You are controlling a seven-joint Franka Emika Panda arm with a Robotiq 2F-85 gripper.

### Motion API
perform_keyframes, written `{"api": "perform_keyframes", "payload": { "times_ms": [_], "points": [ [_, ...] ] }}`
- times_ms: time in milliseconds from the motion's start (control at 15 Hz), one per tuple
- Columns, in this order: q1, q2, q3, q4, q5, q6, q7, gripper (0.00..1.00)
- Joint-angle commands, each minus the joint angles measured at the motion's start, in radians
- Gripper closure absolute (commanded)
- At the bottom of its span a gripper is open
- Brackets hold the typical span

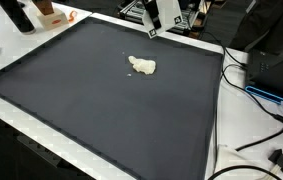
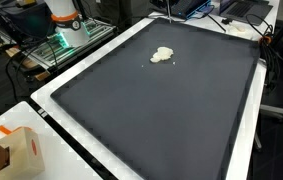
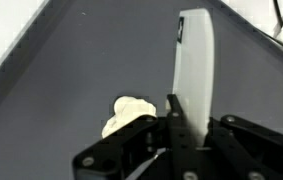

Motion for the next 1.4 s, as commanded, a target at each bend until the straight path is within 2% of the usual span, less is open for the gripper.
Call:
{"api": "perform_keyframes", "payload": {
  "times_ms": [0,333,733,933,1000,1333],
  "points": [
    [0.003,-0.074,0.010,-0.012,-0.121,-0.086,0.178,0.99],
    [0.003,-0.092,0.033,0.046,-0.287,-0.258,0.347,0.99],
    [0.014,-0.082,0.058,0.122,-0.434,-0.406,0.430,0.99],
    [0.020,-0.075,0.068,0.150,-0.489,-0.442,0.441,0.99],
    [0.016,-0.082,0.059,0.128,-0.448,-0.405,0.416,0.96],
    [0.017,-0.078,0.063,0.141,-0.464,-0.419,0.417,0.96]
  ]
}}
